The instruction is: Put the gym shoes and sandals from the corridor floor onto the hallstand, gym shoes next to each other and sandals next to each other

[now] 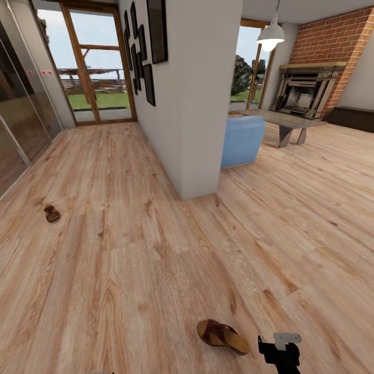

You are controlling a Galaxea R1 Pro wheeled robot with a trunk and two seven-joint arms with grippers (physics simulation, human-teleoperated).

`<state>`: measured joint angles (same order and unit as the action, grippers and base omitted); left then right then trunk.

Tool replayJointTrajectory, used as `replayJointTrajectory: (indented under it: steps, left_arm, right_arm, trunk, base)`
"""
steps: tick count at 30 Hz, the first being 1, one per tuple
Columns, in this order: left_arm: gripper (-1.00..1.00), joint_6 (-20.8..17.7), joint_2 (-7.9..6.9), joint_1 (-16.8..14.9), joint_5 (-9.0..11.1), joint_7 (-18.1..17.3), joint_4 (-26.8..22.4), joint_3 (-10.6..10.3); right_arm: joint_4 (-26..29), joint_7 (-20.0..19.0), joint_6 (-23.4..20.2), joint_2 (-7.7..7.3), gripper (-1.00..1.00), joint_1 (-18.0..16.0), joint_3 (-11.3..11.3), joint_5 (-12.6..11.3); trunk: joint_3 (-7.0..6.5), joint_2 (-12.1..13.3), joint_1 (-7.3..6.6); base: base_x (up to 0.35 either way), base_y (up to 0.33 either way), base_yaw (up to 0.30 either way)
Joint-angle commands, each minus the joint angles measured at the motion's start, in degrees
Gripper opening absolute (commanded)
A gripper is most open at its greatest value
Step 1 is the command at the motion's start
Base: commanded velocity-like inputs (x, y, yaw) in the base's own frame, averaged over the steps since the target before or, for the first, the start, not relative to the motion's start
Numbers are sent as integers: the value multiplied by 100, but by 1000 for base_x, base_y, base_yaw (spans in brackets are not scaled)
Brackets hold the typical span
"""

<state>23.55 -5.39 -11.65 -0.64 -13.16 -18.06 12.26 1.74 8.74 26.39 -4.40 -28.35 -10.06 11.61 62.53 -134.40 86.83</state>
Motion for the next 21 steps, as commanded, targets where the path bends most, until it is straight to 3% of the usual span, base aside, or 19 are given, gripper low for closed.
replayJointTrajectory:
  steps: [1, 14, 21]
  left_arm:
    - [100, 9, 3, -4, -7, -51, 4, 48]
    - [100, 10, 3, -3, -7, -50, 4, 48]
    - [100, 9, 3, -3, -7, -54, 4, 48]
  right_arm:
    - [-7, 22, 15, 1, 100, -4, -40, 61]
    - [-10, 22, 15, 1, 100, -4, -41, 61]
    - [-9, 22, 14, 1, 100, -4, -40, 61]
  trunk:
    - [4, -2, 1]
    - [4, -2, 1]
    - [4, -2, 1]
  base:
    - [89, -78, 0]
    - [24, -18, 0]
    - [144, -73, 0]
